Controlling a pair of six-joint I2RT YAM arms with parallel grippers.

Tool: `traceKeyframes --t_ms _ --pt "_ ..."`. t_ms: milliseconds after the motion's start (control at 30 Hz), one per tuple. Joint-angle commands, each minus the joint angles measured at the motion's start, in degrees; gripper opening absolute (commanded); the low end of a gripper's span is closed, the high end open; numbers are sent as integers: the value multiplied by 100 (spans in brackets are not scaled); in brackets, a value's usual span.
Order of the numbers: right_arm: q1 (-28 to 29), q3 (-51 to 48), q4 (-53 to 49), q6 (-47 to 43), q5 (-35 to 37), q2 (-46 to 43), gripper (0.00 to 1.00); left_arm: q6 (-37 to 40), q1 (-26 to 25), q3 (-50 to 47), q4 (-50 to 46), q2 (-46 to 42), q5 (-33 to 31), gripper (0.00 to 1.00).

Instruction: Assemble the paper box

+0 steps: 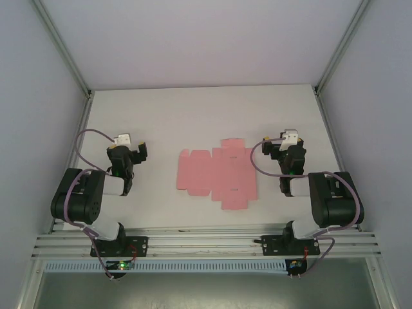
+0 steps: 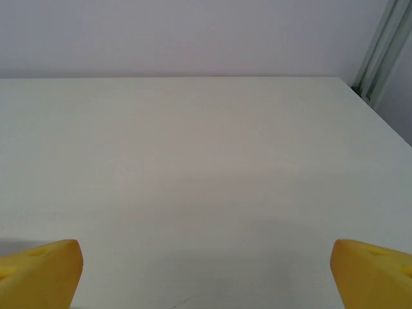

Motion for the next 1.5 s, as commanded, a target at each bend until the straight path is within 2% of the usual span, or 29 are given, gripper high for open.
traceKeyframes --t_ms 0,900,1033,1100,1167,1233,1300,1400,1467 --pt "54 -7 54 -64 45 2 98 105 25 68 84 -46 -71 100" --pt "-30 0 46 -2 -94 6 98 158 31 106 -3 -46 113 100" --pt "-8 -11 -5 93 268 -128 98 112 31 139 -30 -73 3 100" --pt "22 30 -306 85 372 -380 98 60 31 213 -413 -270 -96 100" --pt "112 265 -1160 94 617 -781 98 136 8 301 -491 -306 -156 100" --pt "204 696 -2525 136 788 -1244 98 -14 -35 734 -1614 -680 -626 100" --pt "351 1022 -3452 262 945 -1603 98 -205 -44 1136 -2670 -1208 -729 100" --pt "663 1141 -3930 396 991 -2111 98 -729 -39 1282 -3629 -2164 -239 100" --pt "789 1397 -4653 835 1057 -2369 98 -1184 -46 1409 -4314 -2632 -20 100"
